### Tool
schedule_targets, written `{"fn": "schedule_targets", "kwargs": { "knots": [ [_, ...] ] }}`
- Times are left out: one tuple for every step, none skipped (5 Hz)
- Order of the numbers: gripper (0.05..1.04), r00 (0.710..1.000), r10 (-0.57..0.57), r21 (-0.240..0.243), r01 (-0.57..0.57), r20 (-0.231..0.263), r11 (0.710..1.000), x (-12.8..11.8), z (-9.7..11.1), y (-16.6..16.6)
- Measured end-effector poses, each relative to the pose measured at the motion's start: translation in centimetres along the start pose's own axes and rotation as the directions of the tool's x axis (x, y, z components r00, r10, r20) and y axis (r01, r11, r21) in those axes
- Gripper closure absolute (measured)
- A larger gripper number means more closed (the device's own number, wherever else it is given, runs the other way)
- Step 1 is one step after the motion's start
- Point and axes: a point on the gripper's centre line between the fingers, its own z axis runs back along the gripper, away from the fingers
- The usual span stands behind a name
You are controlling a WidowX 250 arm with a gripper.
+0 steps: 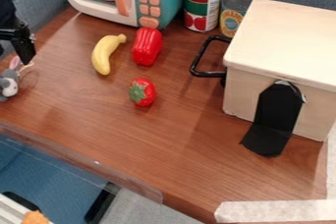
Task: Move the yellow banana towards the far left edge of the table
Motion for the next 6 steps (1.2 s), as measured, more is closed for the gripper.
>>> {"fn": "schedule_targets", "kwargs": {
  "knots": [
    [0.082,1.0,0.008,-0.028,-0.009,-0.027,1.0,-0.4,-1.0,-0.4],
    [0.083,1.0,-0.014,-0.12,0.012,-0.017,0.993,1.0,-0.5,-3.8],
    [0.083,0.998,-0.057,-0.142,0.053,-0.022,0.989,2.5,-0.2,-6.9],
    [0.083,0.996,-0.09,-0.087,0.089,-0.007,0.992,4.6,0.1,-10.0],
    [0.083,0.995,-0.089,-0.034,0.087,-0.049,0.996,5.6,-2.0,-11.0],
    [0.083,0.994,-0.07,-0.001,0.07,-0.078,0.998,6.0,-3.7,-10.6]
  ]
}}
